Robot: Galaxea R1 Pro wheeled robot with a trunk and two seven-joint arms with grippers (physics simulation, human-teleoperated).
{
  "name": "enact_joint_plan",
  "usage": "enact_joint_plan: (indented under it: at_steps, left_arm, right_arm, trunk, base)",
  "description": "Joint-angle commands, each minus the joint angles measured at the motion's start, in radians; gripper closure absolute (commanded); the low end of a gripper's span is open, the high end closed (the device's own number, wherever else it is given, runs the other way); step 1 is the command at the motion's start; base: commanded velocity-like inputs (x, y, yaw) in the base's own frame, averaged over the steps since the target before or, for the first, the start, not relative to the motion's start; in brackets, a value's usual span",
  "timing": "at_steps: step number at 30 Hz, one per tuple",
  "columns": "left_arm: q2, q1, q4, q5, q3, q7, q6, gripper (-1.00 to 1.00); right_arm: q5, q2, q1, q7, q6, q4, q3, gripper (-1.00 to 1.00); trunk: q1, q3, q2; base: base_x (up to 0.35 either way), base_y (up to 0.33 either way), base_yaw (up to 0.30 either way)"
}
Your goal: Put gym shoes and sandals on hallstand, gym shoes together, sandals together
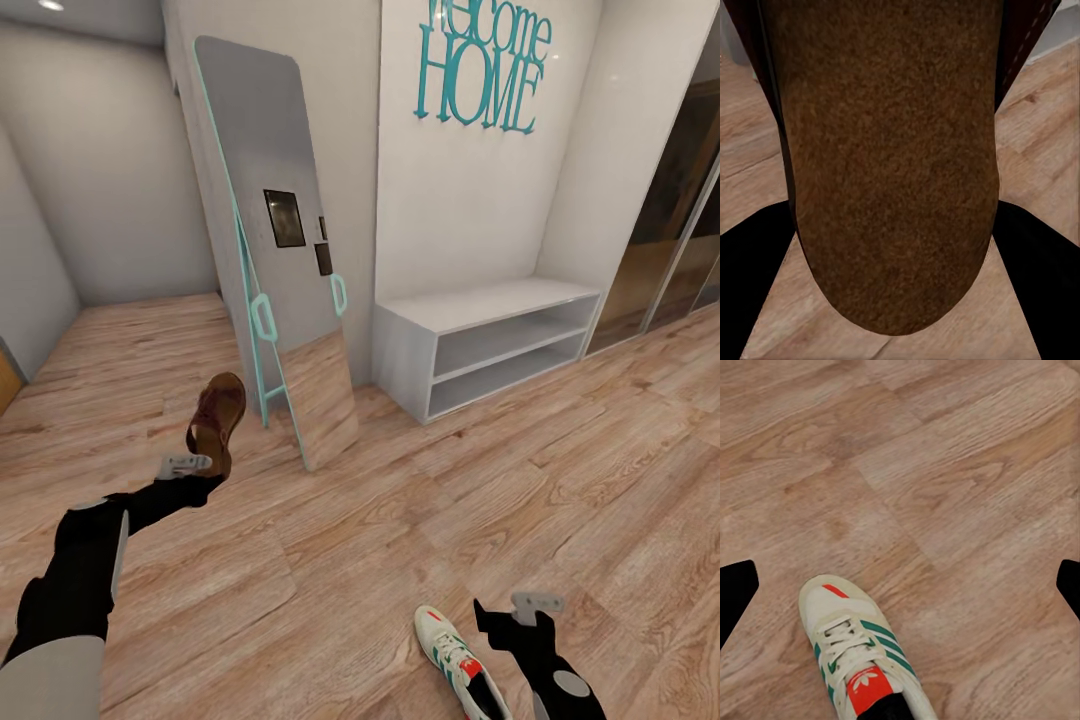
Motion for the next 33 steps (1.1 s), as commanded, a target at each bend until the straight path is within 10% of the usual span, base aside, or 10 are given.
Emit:
enact_joint_plan:
  at_steps: [1, 7, 17, 33]
  left_arm:
    - [0.000, -0.001, -0.021, -0.029, -0.016, -0.009, 0.022, 1.00]
    - [-0.001, -0.001, -0.047, -0.111, -0.035, -0.010, 0.068, 1.00]
    - [0.000, -0.002, -0.161, -0.118, -0.037, -0.012, 0.152, 1.00]
    - [-0.001, -0.002, -0.182, -0.118, -0.044, -0.012, 0.183, 1.00]
  right_arm:
    - [0.001, 0.000, 0.000, 0.000, 0.002, 0.004, 0.000, -1.00]
    - [0.001, -0.002, 0.000, 0.002, -0.001, 0.022, 0.001, -1.00]
    - [0.085, -0.051, -0.001, 0.092, -0.002, 0.155, 0.004, -1.00]
    - [0.096, -0.053, 0.000, 0.111, 0.000, 0.161, 0.005, -1.00]
  trunk:
    - [0.000, -0.001, 0.000]
    - [0.000, -0.001, 0.000]
    - [0.000, -0.001, 0.000]
    - [0.023, -0.023, -0.042]
  base:
    - [0.000, 0.000, 0.000]
    - [0.000, 0.000, 0.000]
    - [0.000, 0.000, 0.000]
    - [0.000, 0.000, 0.016]
